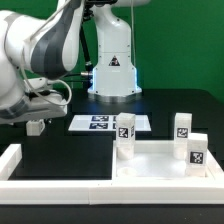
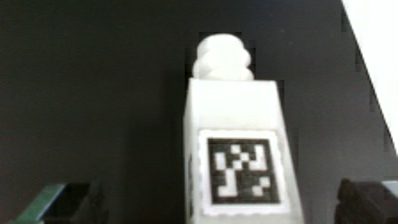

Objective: Assemble square table

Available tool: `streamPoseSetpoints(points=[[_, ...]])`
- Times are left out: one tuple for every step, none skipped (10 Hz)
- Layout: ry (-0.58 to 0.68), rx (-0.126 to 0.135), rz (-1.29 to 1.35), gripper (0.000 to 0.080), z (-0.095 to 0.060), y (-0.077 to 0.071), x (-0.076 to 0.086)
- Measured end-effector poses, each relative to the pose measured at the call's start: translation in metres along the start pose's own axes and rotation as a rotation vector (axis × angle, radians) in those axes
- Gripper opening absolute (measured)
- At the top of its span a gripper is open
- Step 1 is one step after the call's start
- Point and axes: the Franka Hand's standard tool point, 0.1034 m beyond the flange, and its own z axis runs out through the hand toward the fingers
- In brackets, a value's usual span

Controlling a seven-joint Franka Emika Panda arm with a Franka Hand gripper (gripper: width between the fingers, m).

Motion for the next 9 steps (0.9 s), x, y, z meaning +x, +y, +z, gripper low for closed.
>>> streamPoseSetpoints(points=[[-0.037,0.007,0.011,0.0649,-0.002,0.000,0.003],[-0.107,0.025,0.048,0.0649,-0.001,-0.003,0.003],[-0.114,0.017,0.045,0.0649,0.001,-0.004,0.009],[-0.113,0.016,0.039,0.0649,0.000,-0.004,0.008],[-0.114,0.016,0.039,0.0649,0.001,-0.004,0.008],[-0.114,0.016,0.039,0.0649,0.001,-0.004,0.008],[-0.118,0.017,0.039,0.0649,0.003,-0.005,0.008],[-0.134,0.022,0.039,0.0649,0.010,-0.008,0.005],[-0.146,0.026,0.038,0.0649,0.014,-0.010,0.003]])
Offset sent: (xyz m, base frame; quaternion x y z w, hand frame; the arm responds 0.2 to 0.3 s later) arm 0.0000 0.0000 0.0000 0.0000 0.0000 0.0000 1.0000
